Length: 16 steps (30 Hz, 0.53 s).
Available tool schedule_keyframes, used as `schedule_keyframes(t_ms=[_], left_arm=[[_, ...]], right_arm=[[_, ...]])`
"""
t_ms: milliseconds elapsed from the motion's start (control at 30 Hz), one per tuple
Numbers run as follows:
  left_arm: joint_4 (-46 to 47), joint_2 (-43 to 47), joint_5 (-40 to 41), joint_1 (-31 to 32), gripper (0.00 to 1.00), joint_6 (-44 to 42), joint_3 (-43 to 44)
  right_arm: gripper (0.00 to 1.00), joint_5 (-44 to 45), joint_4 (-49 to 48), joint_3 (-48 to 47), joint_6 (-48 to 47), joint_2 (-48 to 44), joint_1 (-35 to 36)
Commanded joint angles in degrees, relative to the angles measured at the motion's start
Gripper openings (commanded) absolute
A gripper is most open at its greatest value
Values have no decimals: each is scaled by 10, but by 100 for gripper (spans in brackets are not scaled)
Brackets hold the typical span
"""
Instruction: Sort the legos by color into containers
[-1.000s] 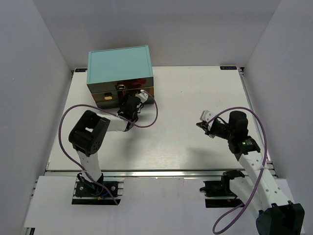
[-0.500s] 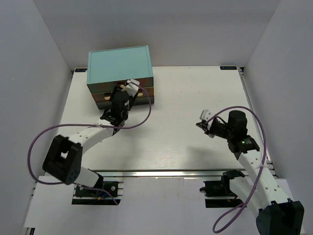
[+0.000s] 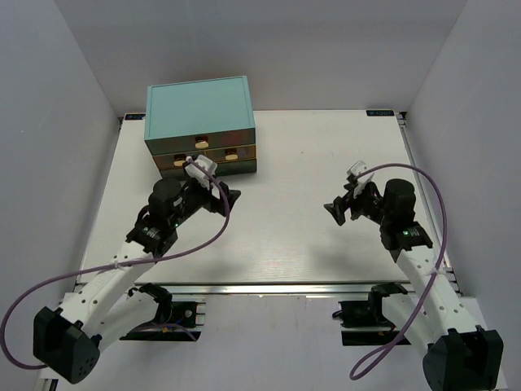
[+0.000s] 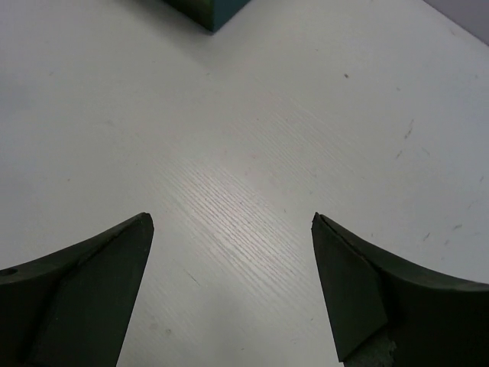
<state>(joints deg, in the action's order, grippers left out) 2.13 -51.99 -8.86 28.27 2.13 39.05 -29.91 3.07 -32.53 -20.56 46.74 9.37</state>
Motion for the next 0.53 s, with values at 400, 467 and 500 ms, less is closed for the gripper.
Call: schedule_keyframes(t_ms=[400,467,500], left_arm=[[-18,126,-69,1,98,-42,-24],[-18,127,-67,1,98,-42,-25],[-18,127,-66,1,98,-41,-25]], right_arm=[[89,54,-32,-61,189,23,-68],[89,57,-35,-58,192,20,-75],[89,55,-36,-56,194,15,-79]])
